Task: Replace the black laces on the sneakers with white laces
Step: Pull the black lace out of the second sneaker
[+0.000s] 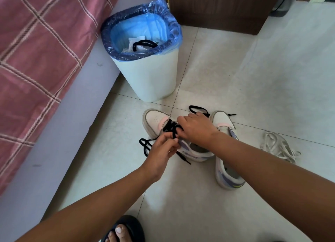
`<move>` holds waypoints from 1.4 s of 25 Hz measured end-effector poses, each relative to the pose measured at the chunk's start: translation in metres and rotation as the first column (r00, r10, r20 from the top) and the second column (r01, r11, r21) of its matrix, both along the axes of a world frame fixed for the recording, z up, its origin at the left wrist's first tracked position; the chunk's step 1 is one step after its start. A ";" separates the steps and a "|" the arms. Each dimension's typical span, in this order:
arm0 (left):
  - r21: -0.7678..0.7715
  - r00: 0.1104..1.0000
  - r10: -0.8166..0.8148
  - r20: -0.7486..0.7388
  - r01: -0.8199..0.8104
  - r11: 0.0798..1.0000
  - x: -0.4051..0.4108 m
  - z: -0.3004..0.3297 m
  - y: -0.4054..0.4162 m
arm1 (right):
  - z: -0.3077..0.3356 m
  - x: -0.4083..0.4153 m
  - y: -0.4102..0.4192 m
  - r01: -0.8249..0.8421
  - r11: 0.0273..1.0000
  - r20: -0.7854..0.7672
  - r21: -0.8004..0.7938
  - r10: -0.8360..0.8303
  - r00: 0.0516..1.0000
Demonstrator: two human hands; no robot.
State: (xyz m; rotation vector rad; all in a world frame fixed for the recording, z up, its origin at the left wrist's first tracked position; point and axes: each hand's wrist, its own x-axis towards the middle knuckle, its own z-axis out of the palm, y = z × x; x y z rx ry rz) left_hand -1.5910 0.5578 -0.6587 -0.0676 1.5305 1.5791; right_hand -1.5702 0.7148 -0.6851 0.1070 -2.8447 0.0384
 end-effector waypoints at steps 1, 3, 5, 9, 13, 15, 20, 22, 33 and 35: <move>0.010 1.000 0.006 0.028 -0.007 1.000 0.000 0.000 -0.002 | -0.001 0.000 0.001 -0.017 1.000 0.030 -0.006 0.017 0.999; -0.013 0.989 0.016 0.148 -0.015 1.000 -0.005 -0.001 -0.004 | -0.002 0.004 0.004 -0.045 0.998 0.210 -0.047 0.054 0.976; -0.078 0.969 -0.002 0.245 0.022 0.997 -0.013 -0.003 -0.005 | -0.004 0.010 0.004 0.058 0.994 0.505 -0.097 -0.001 0.863; -0.091 0.974 0.058 0.217 -0.039 0.995 -0.023 -0.001 -0.002 | -0.001 0.012 0.005 0.449 0.807 0.706 -0.383 -0.058 0.706; 0.042 0.914 0.244 0.325 -0.271 0.962 -0.031 0.009 0.000 | 0.002 0.016 0.015 0.640 0.426 0.700 -0.640 -0.021 0.714; 0.081 0.912 0.227 0.342 -0.269 0.960 -0.039 0.018 0.001 | 0.005 0.027 0.025 0.680 0.270 0.664 -0.682 -0.161 0.730; 0.120 0.958 0.242 0.154 -0.262 0.958 -0.080 0.040 -0.012 | 0.007 0.049 0.045 0.698 0.447 0.625 -0.560 -0.325 0.710; 0.167 0.934 0.320 0.161 -0.346 0.923 -0.095 0.044 -0.022 | 0.004 0.053 0.049 0.698 0.503 0.636 -0.510 -0.327 0.700; 0.182 0.941 0.255 0.222 -0.297 0.938 -0.116 0.033 -0.072 | 0.002 0.047 0.044 0.741 0.496 0.695 -0.452 -0.325 0.641; 0.200 0.954 0.240 0.181 -0.275 0.941 -0.120 0.029 -0.077 | 0.003 0.046 0.041 0.746 0.490 0.703 -0.451 -0.320 0.635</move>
